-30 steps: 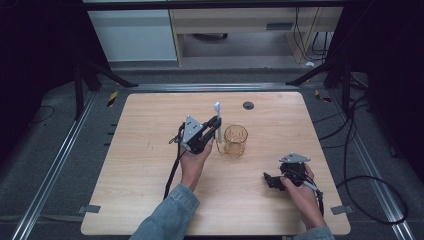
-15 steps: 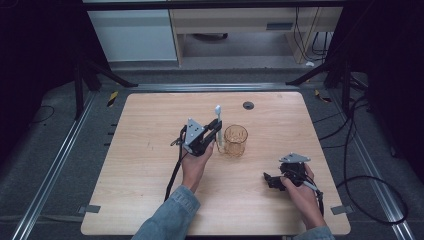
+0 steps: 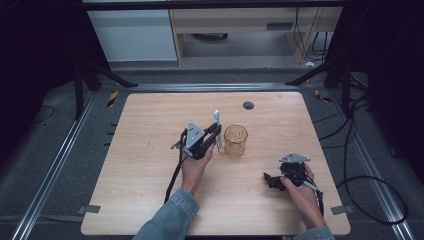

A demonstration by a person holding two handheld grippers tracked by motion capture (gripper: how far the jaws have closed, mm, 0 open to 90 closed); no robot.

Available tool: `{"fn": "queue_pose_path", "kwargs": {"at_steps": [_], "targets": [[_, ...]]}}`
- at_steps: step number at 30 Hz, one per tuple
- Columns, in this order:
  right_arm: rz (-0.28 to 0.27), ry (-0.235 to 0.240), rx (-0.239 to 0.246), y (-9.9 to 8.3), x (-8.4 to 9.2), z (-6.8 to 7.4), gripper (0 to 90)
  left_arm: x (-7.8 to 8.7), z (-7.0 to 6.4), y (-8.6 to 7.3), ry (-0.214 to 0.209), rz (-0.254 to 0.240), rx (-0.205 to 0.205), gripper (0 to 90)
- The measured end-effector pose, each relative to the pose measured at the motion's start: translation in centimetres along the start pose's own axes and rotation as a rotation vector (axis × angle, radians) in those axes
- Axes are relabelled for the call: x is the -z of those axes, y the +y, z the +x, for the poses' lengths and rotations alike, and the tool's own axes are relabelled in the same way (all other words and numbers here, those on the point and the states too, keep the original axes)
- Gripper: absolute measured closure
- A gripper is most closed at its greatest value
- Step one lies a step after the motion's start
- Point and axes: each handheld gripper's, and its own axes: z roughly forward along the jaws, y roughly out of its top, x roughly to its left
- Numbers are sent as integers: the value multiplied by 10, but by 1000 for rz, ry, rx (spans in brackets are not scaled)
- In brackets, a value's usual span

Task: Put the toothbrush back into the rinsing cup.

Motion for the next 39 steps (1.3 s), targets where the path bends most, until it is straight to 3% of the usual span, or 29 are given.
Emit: {"fn": "queue_pose_path", "kwargs": {"at_steps": [39], "targets": [[0,0,0,0,0,0,36,-1,-4,-16,-3,60,-26,789]]}}
